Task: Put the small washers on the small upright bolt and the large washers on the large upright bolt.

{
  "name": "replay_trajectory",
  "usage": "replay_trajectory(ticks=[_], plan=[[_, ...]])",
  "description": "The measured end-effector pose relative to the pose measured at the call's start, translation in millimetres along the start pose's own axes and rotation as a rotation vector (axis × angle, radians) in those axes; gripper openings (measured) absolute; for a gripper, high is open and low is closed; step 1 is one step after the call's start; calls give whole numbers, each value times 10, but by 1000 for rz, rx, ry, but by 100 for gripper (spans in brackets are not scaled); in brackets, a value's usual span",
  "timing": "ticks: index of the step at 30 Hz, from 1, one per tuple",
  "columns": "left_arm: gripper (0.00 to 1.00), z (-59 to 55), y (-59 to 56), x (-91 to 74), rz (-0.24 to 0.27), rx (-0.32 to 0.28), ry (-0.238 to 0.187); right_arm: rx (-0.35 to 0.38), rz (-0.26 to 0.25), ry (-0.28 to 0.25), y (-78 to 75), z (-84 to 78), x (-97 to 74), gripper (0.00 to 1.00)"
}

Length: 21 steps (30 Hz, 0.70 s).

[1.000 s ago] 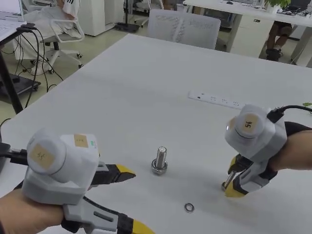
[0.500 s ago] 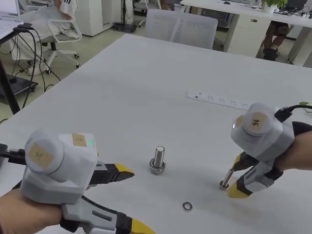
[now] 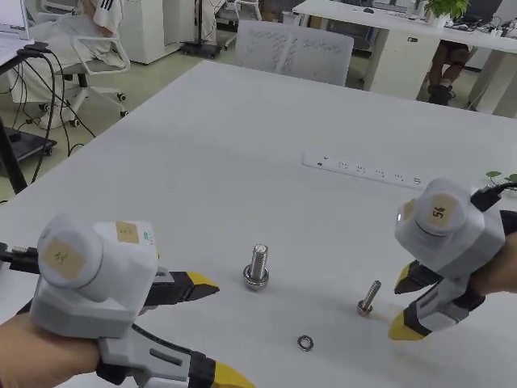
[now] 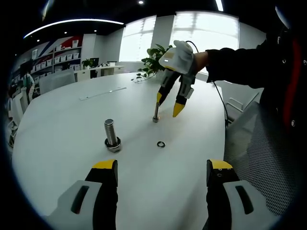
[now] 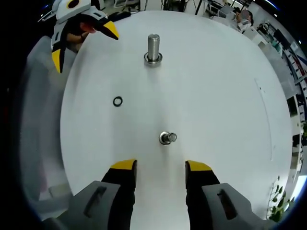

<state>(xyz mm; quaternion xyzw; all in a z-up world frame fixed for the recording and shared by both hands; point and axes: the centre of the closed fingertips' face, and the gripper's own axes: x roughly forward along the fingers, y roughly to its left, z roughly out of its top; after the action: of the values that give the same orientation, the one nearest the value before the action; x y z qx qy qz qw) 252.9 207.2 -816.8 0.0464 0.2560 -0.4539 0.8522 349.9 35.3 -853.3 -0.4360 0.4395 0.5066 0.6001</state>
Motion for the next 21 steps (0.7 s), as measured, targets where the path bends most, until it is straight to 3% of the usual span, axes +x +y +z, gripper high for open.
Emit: replay_trajectory(ticks=[9, 21], plan=[[75, 12, 14, -12, 4, 2, -6, 0, 13, 9, 160, -39, -21, 42], [75, 44, 19, -34, 8, 9, -14, -27, 47, 2, 412, 85, 19, 42]])
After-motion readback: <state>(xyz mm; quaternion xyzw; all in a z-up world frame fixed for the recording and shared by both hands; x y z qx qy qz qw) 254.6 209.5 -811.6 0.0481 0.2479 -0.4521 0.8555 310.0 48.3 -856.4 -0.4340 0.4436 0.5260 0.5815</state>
